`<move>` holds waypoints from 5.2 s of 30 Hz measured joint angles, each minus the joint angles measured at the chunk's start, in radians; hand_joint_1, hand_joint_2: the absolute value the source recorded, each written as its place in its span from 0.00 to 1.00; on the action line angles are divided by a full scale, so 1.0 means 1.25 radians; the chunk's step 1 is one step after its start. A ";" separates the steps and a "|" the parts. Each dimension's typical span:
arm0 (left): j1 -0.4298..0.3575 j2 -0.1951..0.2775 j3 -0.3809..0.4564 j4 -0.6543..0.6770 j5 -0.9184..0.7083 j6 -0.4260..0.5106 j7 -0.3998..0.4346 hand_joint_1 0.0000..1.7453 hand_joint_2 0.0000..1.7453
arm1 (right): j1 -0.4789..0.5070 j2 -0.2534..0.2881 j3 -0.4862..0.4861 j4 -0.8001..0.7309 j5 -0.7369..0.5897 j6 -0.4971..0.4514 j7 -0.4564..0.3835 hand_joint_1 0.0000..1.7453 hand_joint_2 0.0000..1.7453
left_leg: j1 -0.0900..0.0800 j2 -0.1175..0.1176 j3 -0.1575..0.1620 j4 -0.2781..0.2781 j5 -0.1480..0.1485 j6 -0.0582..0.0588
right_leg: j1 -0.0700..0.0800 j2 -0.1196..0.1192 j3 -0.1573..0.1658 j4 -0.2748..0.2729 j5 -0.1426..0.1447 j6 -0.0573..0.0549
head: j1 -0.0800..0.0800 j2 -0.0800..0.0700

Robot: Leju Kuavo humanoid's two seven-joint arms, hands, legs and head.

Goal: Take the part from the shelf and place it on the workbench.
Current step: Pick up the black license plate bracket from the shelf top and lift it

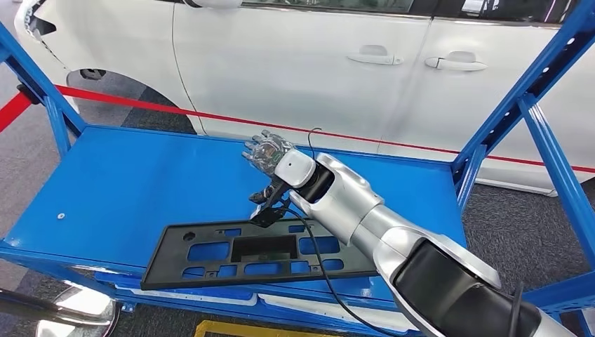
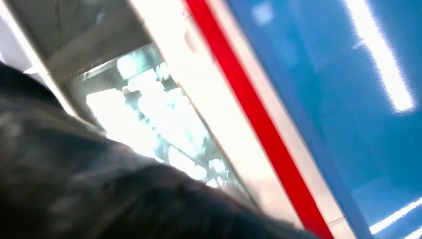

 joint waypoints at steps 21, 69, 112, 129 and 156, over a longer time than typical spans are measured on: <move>-0.001 0.020 -0.007 0.006 -0.010 -0.035 -0.026 0.00 0.00 | -0.036 0.000 -0.013 -0.029 -0.013 -0.016 0.011 0.00 0.00 | -0.001 0.003 0.005 0.013 -0.019 -0.007 | 0.012 -0.002 0.050 -0.146 0.045 -0.017 | -0.004 0.000; 0.003 0.021 -0.019 -0.003 -0.029 -0.037 -0.060 0.00 0.00 | -0.015 -0.052 -0.034 -0.113 0.003 0.007 0.011 0.00 0.00 | 0.002 0.009 -0.030 0.083 -0.065 -0.027 | -0.011 -0.005 0.012 -0.135 0.077 -0.025 | -0.004 0.000; 0.000 0.020 -0.019 -0.003 -0.030 -0.045 -0.084 0.00 0.00 | -0.018 -0.054 -0.034 -0.100 0.017 0.008 0.007 0.00 0.00 | 0.027 0.012 -0.021 0.035 -0.012 -0.052 | -0.007 -0.013 0.023 -0.127 0.059 -0.008 | -0.002 0.000; 0.000 0.019 -0.019 -0.003 -0.033 -0.045 -0.082 0.00 0.00 | -0.019 -0.054 -0.034 -0.100 0.017 0.008 0.007 0.00 0.00 | 0.020 0.012 -0.030 0.035 -0.006 -0.034 | -0.011 -0.014 0.018 -0.139 0.074 0.006 | -0.002 0.000; -0.002 0.023 -0.019 -0.004 -0.043 -0.047 -0.108 0.00 0.00 | -0.013 -0.064 -0.034 -0.081 0.027 0.005 0.009 0.00 0.00 | 0.028 0.016 -0.073 0.034 0.039 -0.031 | -0.020 0.000 0.056 -0.123 0.025 0.017 | -0.002 0.000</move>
